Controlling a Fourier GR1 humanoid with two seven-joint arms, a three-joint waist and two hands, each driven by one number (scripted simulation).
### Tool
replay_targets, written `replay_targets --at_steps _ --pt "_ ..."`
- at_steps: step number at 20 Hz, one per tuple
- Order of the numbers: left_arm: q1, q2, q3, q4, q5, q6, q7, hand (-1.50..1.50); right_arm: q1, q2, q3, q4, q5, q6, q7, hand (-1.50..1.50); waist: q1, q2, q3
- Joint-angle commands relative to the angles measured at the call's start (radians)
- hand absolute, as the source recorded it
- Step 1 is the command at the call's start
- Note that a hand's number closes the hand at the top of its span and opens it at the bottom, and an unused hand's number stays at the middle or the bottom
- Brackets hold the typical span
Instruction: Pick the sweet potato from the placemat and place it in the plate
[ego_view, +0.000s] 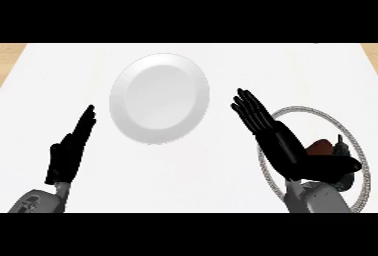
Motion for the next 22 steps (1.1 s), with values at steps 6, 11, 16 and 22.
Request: replay_targets --at_steps 6,11,16,22 --pt "-0.171 0.065 0.079 -0.150 0.010 -0.035 -0.017 0.00 -0.141 -0.101 -0.311 0.263 0.228 -0.439 0.063 1.50 0.007 -0.049 -0.006" --pt "-0.176 0.044 0.061 -0.161 0.026 -0.050 0.004 0.00 -0.040 -0.229 -0.269 0.472 0.493 -0.676 0.326 1.50 0.008 -0.035 -0.012" --pt "-0.209 0.063 0.087 -0.173 0.065 -0.083 0.057 0.00 -0.114 0.031 -0.275 0.497 0.642 -1.133 0.244 -1.50 0.025 -0.048 -0.004" --pt "-0.155 0.053 0.097 -0.211 0.056 -0.082 0.079 0.00 -0.215 0.059 -0.229 0.565 0.887 -1.312 0.364 -1.50 -0.004 -0.058 -0.007"
